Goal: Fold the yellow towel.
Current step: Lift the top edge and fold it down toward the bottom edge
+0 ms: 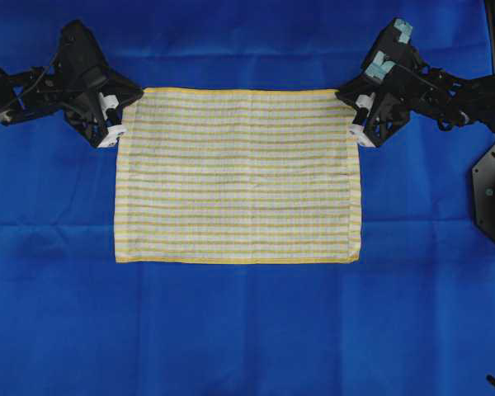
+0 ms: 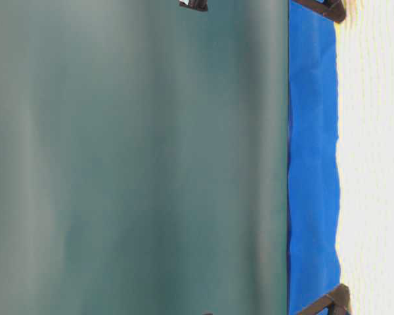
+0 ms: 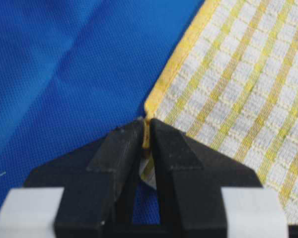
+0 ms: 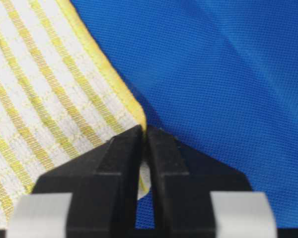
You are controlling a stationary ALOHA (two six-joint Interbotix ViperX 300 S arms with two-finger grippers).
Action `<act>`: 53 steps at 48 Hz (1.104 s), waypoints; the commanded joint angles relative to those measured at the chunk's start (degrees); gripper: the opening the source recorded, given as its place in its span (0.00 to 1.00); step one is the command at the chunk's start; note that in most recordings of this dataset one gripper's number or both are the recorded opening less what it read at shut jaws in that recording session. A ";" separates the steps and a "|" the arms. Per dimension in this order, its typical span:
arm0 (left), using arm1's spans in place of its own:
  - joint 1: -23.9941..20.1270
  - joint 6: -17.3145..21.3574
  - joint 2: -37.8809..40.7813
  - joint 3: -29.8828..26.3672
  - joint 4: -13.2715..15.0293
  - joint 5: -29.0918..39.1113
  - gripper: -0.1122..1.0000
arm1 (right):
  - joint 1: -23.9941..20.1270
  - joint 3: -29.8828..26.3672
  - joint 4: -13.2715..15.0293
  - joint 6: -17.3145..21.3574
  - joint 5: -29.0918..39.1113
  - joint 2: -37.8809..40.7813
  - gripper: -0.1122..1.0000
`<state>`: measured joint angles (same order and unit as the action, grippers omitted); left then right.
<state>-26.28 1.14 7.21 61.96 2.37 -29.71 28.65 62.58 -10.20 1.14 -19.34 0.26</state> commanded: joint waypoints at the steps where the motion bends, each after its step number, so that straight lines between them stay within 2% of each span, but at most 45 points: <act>1: -0.18 -0.09 0.79 0.00 0.09 0.44 0.15 | -0.09 -0.35 -0.18 -0.09 -0.18 -0.26 0.13; 15: -0.18 0.00 -1.14 0.09 0.09 2.11 0.15 | -0.26 0.09 -0.18 0.09 0.35 -3.25 0.13; 23: -0.18 0.26 -6.50 -0.09 0.00 6.59 0.15 | -0.26 0.18 -0.35 0.09 2.81 -7.29 0.13; 30: -0.18 2.20 -10.11 0.26 0.00 7.91 0.15 | -0.26 0.26 -0.35 0.09 3.78 -9.05 0.13; 41: 0.00 2.29 -10.55 0.35 0.00 8.61 0.15 | -0.44 0.70 -1.58 0.09 3.78 -9.49 0.13; 47: 1.49 2.29 -11.87 0.53 0.00 9.23 0.15 | -1.76 1.49 -2.20 0.09 3.87 -10.72 0.13; 53: 4.92 1.93 -14.50 1.14 0.18 10.20 0.15 | -4.57 2.72 -3.96 0.09 4.13 -12.83 0.13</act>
<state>-23.38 3.34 -4.83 63.11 2.29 -19.69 25.66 65.04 -13.10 1.14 -15.12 -10.55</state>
